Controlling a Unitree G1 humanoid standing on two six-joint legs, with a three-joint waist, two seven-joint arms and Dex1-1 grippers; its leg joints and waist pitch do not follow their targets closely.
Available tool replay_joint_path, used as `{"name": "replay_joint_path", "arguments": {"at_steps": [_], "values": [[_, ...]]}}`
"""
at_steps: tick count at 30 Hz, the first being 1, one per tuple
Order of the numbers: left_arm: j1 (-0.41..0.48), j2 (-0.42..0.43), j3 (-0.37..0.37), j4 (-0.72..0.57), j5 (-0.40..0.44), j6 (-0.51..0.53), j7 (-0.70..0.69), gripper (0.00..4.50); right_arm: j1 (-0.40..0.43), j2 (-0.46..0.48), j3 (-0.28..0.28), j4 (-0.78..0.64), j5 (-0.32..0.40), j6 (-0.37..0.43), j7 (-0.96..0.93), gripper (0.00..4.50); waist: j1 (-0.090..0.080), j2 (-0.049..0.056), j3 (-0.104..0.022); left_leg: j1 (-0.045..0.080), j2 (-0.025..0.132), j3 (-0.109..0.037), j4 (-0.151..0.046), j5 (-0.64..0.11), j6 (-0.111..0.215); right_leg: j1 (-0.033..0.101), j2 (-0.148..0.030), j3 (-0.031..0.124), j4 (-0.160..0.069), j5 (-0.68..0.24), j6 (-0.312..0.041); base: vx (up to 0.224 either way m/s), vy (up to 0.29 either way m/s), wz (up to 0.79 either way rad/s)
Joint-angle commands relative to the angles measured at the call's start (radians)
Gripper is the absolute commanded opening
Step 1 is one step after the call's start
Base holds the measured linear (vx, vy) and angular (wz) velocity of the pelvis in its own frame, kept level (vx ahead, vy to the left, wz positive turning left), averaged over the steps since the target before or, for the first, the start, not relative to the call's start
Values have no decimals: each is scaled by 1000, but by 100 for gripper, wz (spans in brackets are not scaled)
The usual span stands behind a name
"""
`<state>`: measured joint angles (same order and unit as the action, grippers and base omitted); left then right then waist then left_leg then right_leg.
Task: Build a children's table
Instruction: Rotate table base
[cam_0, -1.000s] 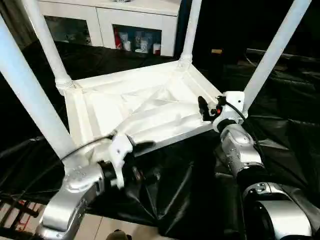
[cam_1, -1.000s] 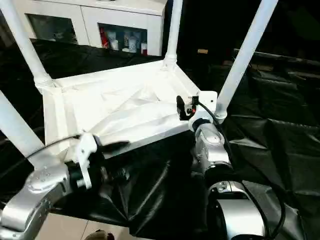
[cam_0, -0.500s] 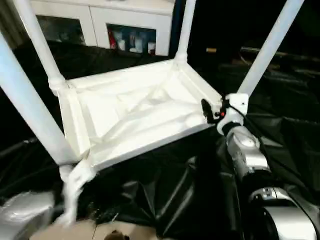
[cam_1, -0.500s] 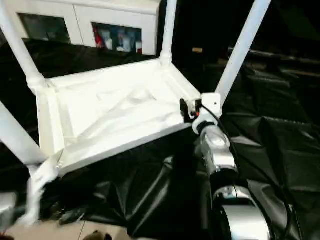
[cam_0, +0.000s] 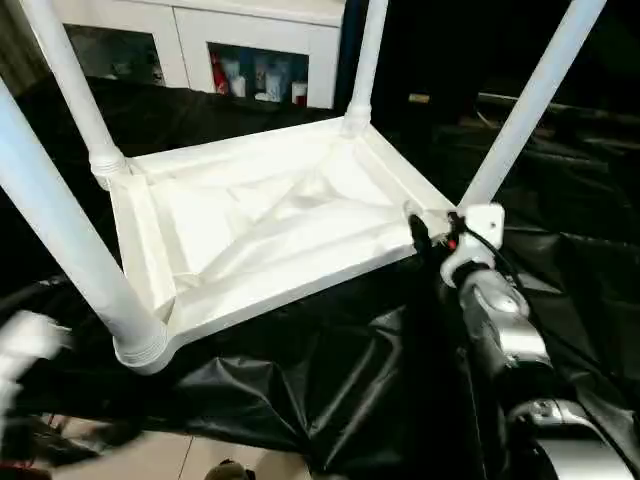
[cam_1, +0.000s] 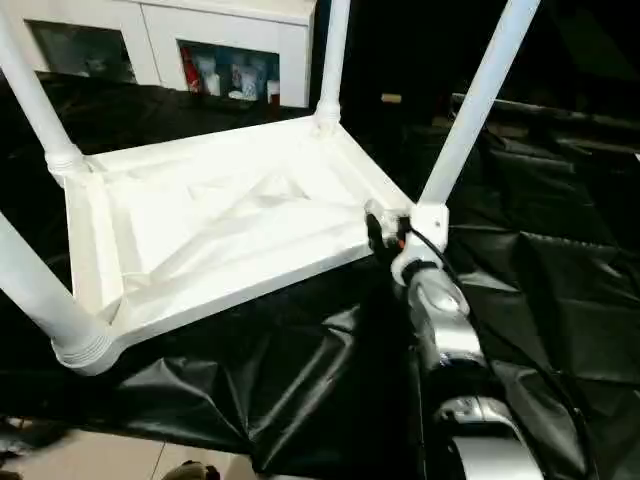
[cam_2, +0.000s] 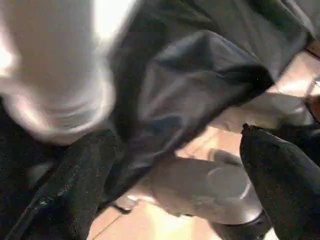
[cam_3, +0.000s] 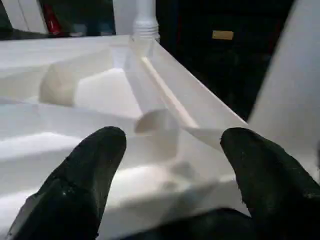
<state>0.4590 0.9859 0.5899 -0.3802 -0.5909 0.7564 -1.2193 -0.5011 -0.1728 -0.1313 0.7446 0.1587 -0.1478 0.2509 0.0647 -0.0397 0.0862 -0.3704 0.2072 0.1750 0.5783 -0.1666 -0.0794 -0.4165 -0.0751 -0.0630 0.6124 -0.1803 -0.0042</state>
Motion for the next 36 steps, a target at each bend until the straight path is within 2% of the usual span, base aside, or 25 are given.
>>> {"name": "replay_joint_path", "arguments": {"at_steps": [1,5,8,9,10,11,12,13,14,15,17,18,19,21,22,24,25,28,29,30,31,33,35,36], "values": [[-21,3,43,4,-28,-3,1,446,14,-12,-9,-28,3,20,5,371,0,23,-44,19,14,-6,-85,-424,-22,27,-41,47,-82,-361,-143,0,0,0],[-107,-32,92,33,-110,-33,29,446,50,-19,-7,-53,-1,34,6,371,4,21,-47,21,13,-3,-83,-400,-17,29,-42,49,-79,-326,-159,0,0,0],[-190,-102,51,34,-158,-59,57,446,75,-25,6,-74,-21,48,-4,371,5,17,-51,19,13,-2,-81,-374,-16,34,-44,49,-75,-305,-164,0,0,0],[-190,-102,51,34,-158,-59,57,446,75,-25,6,-74,-21,48,-4,371,8,20,-52,23,15,-1,-81,-367,-19,32,-44,49,-75,-295,-167,0,0,0],[-214,-127,32,30,-160,-66,74,446,78,-28,8,-75,-27,52,-10,371,7,20,-55,20,14,-2,-80,-355,-20,37,-43,49,-70,-275,-172,0,0,0],[-233,-148,17,29,-161,-71,87,446,81,-30,8,-77,-31,53,-17,371,8,18,-55,22,15,-1,-80,-354,-21,36,-42,48,-72,-270,-171,0,0,0],[-281,-205,-45,32,-137,-92,134,446,84,-29,-4,-87,-20,62,-26,371,10,22,-58,24,14,0,-78,-355,-22,36,-43,49,-70,-267,-171,0,0,0],[-286,-211,-52,33,-134,-94,139,446,85,-29,-5,-88,-19,63,-27,371,10,22,-56,24,16,0,-80,-360,-25,36,-42,48,-71,-272,-168,0,0,0],[-308,-242,-94,34,-116,-114,160,446,88,-29,-10,-99,-14,70,-29,371,17,21,-60,24,14,0,-77,-354,-28,39,-43,50,-70,-271,-162,0,0,0],[-308,-242,-94,34,-116,-114,160,446,88,-29,-10,-99,-14,70,-29,371,19,20,-62,23,14,0,-76,-342,-28,41,-44,50,-68,-259,-161,0,0,0],[-346,-293,-154,41,-89,-151,192,446,85,-32,-3,-99,-23,93,-33,371,20,16,-62,22,14,1,-76,-331,-26,42,-42,49,-69,-254,-157,0,0,0],[-365,-319,-176,40,-87,-157,206,446,81,-35,2,-94,-29,106,-36,371,23,17,-64,25,14,2,-74,-335,-30,40,-42,49,-69,-260,-156,0,0,0],[-397,-360,-208,25,-109,-147,229,446,70,-39,14,-76,-46,133,-43,371,23,17,-65,21,13,1,-74,-327,-34,44,-42,49,-67,-250,-158,0,0,0],[-407,-372,-217,16,-125,-135,235,446,65,-41,19,-66,-53,142,-45,371,24,11,-69,21,13,2,-72,-310,-38,46,-43,48,-63,-233,-163,0,0,0],[-433,-412,-248,-14,-164,-109,251,446,53,-44,33,-45,-64,166,-46,371,24,7,-70,20,12,2,-72,-304,-36,47,-42,47,-63,-234,-164,0,0,0],[-457,-446,-308,-57,-220,-59,264,446,37,-41,48,-24,-75,180,-47,371,27,11,-72,27,13,4,-68,-321,-41,42,-43,47,-64,-244,-171,0,0,0],[-462,-452,-327,-70,-238,-39,267,446,32,-40,51,-19,-78,182,-48,371,27,10,-72,23,14,2,-69,-334,-44,43,-43,46,-63,-251,-174,0,0,0],[-468,-454,-388,-101,-242,-5,280,446,22,-28,45,-26,-67,169,-49,371,26,6,-74,18,13,0,-68,-328,-45,49,-44,45,-63,-267,-155,0,0,0],[-471,-456,-408,-108,-243,6,279,446,17,-23,43,-29,-61,171,-46,371,25,10,-75,17,12,-1,-67,-326,-46,50,-45,45,-62,-269,-151,0,0,0],[-474,-461,-429,-114,-240,12,282,446,12,-20,47,-29,-63,176,-46,371,24,7,-75,17,11,1,-65,-320,-45,49,-44,46,-65,-276,-144,0,0,0],[-493,-488,-459,-119,-249,21,293,446,-3,-10,60,-16,-68,186,-21,371,23,10,-77,15,11,-1,-65,-313,-49,52,-44,46,-63,-282,-140,0,0,0],[-518,-521,-475,-118,-260,22,311,446,-15,0,80,-1,-75,186,11,371,21,6,-78,16,10,0,-63,-313,-52,51,-43,45,-65,-281,-142,0,0,0],[-546,-553,-490,-105,-251,12,330,446,-25,14,96,10,-75,182,36,371,20,7,-77,14,11,-1,-63,-320,-55,51,-43,45,-64,-289,-145,0,0,0],[-560,-561,-504,-100,-248,6,337,446,-31,23,107,16,-80,179,43,371,19,0,-77,13,11,-1,-62,-323,-55,53,-45,44,-65,-309,-139,0,0,0]]}}
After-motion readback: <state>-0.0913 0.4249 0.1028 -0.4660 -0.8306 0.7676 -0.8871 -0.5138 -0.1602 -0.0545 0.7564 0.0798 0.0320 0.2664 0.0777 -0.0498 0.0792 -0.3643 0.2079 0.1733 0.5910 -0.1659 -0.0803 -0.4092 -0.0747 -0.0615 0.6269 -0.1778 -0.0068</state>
